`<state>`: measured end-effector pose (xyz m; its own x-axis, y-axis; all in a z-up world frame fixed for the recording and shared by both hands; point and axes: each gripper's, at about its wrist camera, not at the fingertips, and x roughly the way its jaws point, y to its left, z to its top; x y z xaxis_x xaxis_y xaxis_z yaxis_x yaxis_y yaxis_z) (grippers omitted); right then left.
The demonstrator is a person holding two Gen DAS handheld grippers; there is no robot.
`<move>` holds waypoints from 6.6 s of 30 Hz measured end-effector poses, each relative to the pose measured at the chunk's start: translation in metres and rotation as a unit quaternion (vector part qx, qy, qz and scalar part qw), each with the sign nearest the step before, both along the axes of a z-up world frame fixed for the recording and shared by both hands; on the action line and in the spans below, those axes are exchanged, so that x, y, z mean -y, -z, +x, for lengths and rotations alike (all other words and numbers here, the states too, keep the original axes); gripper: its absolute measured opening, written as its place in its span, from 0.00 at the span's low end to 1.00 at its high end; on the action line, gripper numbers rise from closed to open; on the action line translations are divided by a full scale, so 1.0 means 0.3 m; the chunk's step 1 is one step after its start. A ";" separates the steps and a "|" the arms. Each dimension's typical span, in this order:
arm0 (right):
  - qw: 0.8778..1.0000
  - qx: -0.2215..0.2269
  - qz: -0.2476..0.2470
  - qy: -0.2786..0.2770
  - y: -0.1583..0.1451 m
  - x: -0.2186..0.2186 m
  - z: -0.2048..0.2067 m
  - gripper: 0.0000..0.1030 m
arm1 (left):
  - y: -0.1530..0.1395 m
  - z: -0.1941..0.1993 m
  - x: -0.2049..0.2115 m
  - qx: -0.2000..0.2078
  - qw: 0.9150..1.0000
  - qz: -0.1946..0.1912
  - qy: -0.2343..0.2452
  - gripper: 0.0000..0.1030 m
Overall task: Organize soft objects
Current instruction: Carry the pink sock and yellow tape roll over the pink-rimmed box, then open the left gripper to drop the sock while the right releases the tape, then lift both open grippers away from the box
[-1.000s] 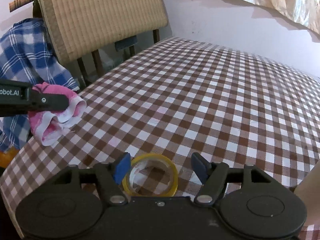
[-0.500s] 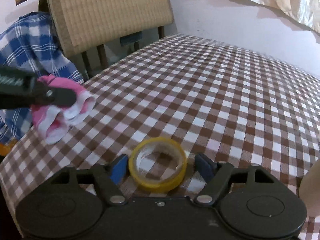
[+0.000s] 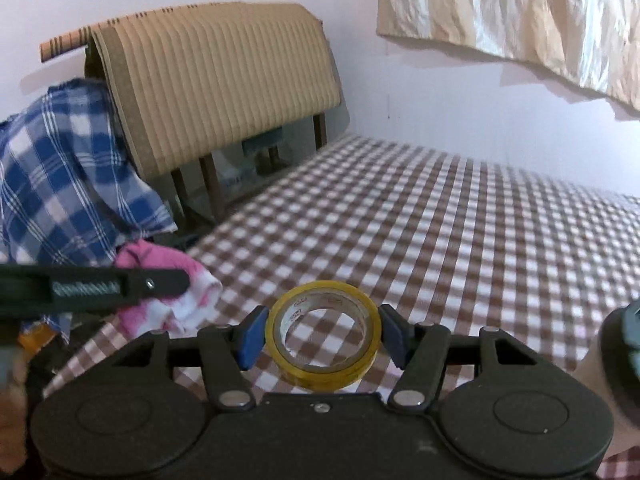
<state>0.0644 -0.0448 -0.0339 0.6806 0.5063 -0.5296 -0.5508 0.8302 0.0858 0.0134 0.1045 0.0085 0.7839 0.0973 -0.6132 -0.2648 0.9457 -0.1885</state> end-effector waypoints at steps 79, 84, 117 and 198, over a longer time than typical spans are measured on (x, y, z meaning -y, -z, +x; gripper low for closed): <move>0.989 0.079 0.027 0.126 -0.257 0.596 -0.086 0.69 | -0.121 0.106 0.511 0.029 0.986 0.007 0.166 0.21; 0.987 0.081 0.027 0.137 -0.260 0.637 -0.090 0.69 | -0.127 0.132 0.549 0.031 0.984 0.007 0.178 0.21; 0.975 0.078 0.032 0.204 -0.257 0.914 -0.072 0.69 | -0.109 0.259 0.802 0.028 0.967 0.000 0.253 0.21; 0.948 0.014 -0.007 0.319 -0.094 1.420 -0.307 0.88 | 0.097 0.127 1.290 -0.009 0.952 0.054 0.303 1.00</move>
<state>-0.0277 -0.4708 -0.0056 0.8598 -0.0190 -0.5103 0.0613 0.9959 0.0660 0.0514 -0.2826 -0.0204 0.7058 -0.3060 -0.6388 0.3322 0.9395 -0.0830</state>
